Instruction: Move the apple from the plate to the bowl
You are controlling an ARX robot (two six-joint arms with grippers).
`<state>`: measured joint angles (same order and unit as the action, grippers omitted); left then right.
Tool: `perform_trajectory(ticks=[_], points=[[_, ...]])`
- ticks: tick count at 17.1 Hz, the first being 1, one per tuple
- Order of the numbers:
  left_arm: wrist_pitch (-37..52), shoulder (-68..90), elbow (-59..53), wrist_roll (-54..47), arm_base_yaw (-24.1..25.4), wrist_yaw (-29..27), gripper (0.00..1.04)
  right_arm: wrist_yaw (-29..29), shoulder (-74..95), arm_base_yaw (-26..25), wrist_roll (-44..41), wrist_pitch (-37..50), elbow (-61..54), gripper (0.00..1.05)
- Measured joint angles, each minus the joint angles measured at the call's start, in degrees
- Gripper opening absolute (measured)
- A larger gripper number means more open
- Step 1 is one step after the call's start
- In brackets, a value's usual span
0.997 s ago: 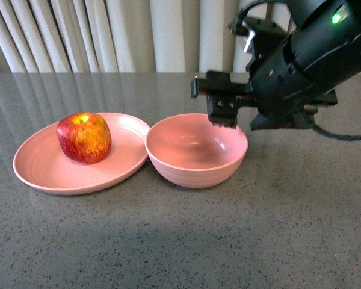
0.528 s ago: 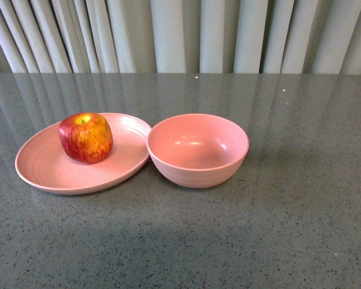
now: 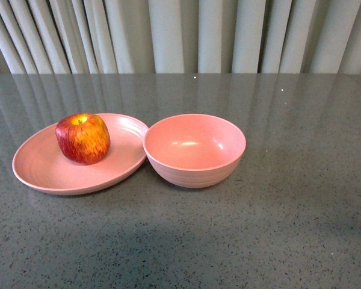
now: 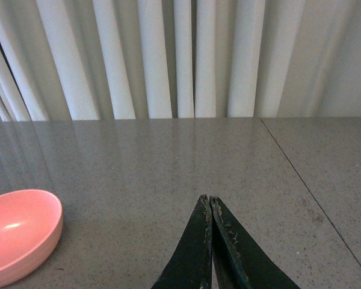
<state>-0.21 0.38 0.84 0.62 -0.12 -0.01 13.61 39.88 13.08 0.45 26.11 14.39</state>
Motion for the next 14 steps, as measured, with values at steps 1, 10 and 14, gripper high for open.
perform_trajectory(ticks=[1, 10, 14], points=[[0.0, 0.0, 0.0, 0.0, 0.0, 0.0, 0.98, -2.0, -1.9, -1.7, 0.0, -0.4, -2.4, 0.02], [0.0, 0.0, 0.0, 0.0, 0.0, 0.0, 0.98, -13.1, -15.8, -13.4, -0.1, -6.1, -10.6, 0.02], [0.0, 0.0, 0.0, 0.0, 0.0, 0.0, 0.98, -13.6, -21.4, -13.1, -0.1, -9.9, -12.2, 0.02]])
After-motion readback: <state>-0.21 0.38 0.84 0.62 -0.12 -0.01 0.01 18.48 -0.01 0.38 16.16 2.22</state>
